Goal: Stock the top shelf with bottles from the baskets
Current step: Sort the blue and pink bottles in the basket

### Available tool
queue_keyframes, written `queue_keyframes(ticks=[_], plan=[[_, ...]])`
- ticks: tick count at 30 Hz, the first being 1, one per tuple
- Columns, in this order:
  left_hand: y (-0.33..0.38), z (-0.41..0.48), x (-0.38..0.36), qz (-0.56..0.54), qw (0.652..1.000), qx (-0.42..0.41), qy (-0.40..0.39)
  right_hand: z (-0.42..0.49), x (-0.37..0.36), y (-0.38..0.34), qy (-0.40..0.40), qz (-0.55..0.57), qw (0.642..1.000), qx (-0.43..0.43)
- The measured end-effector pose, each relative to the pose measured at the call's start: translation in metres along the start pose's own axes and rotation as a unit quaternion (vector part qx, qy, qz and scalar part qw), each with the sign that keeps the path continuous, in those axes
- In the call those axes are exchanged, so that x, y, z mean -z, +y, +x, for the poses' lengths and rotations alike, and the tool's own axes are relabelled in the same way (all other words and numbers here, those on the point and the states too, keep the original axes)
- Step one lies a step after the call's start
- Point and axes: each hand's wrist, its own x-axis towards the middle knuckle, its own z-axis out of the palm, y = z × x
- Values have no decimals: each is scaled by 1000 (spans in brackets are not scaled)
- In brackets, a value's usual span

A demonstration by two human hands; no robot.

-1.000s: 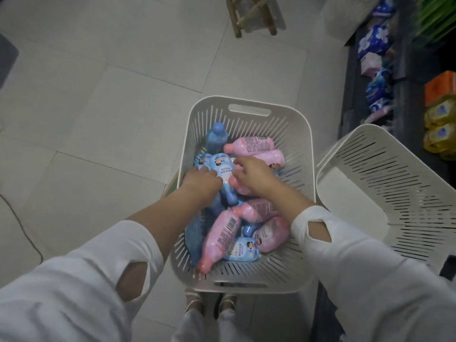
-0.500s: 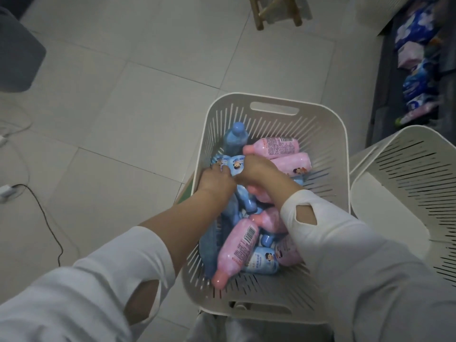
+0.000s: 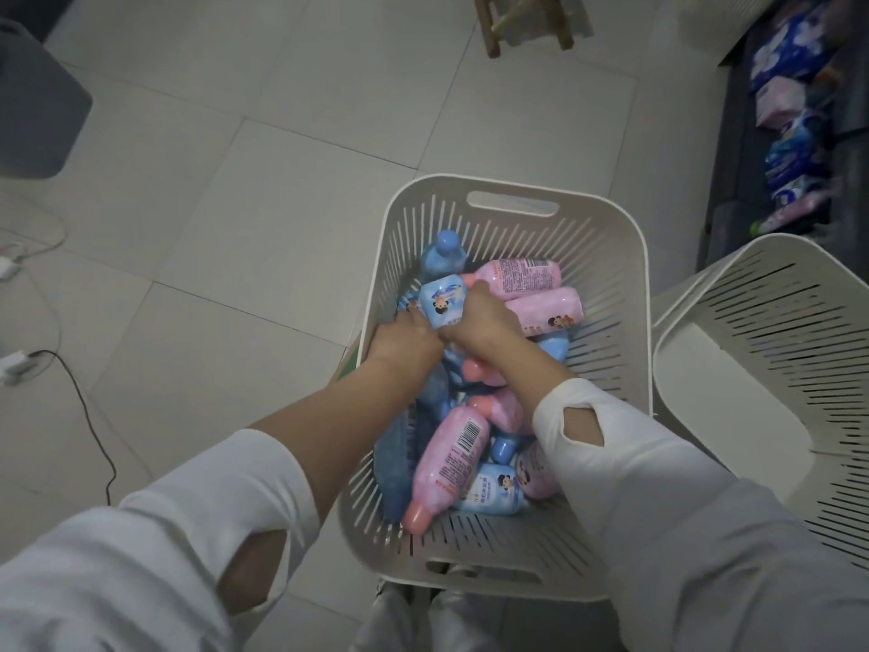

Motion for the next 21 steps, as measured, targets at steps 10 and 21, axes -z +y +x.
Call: queue_keyframes(ticks=[10,21], plan=[[7,13,-6,134,980,-146,20,-11,27,15,124,132,982,-50],[12,30,-13,175,959,-221,-18,-14,39,32,121,150,980,-49]])
